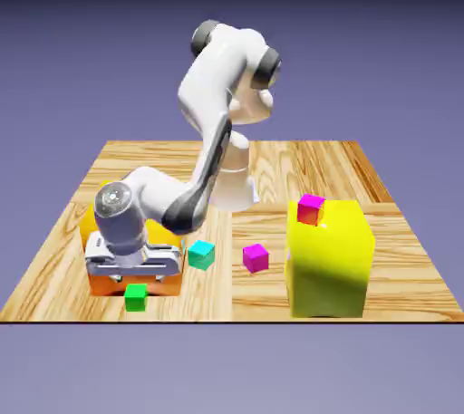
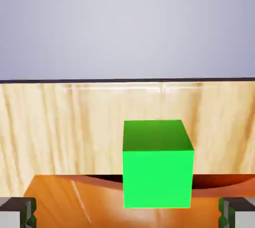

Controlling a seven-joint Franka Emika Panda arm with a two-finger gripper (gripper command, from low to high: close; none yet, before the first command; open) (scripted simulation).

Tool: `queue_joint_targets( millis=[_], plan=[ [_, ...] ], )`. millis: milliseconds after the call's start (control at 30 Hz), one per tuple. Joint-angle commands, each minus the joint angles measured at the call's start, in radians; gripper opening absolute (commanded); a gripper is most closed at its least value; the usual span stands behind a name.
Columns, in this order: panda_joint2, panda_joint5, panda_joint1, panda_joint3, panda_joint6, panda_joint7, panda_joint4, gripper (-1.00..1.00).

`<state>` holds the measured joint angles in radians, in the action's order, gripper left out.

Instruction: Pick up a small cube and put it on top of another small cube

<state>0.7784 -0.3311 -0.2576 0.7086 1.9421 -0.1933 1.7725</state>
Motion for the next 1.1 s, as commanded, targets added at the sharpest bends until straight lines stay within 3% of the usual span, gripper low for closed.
queue_joint_targets(
  millis=[0, 200, 233, 433, 1067],
  plan=[
    [0.036, -0.009, -0.007, 0.019, -0.029, 0.015, -0.028, 0.00],
    [0.115, -0.062, 0.016, -0.030, 0.104, 0.040, 0.035, 0.00],
    [0.115, -0.062, 0.016, -0.030, 0.104, 0.040, 0.035, -1.00],
    [-0.015, 0.000, -0.035, -0.029, -0.052, 0.031, -0.002, -1.00],
    [-0.635, 0.698, 0.025, -0.414, 0.257, 0.032, 0.621, -1.00]
  ],
)
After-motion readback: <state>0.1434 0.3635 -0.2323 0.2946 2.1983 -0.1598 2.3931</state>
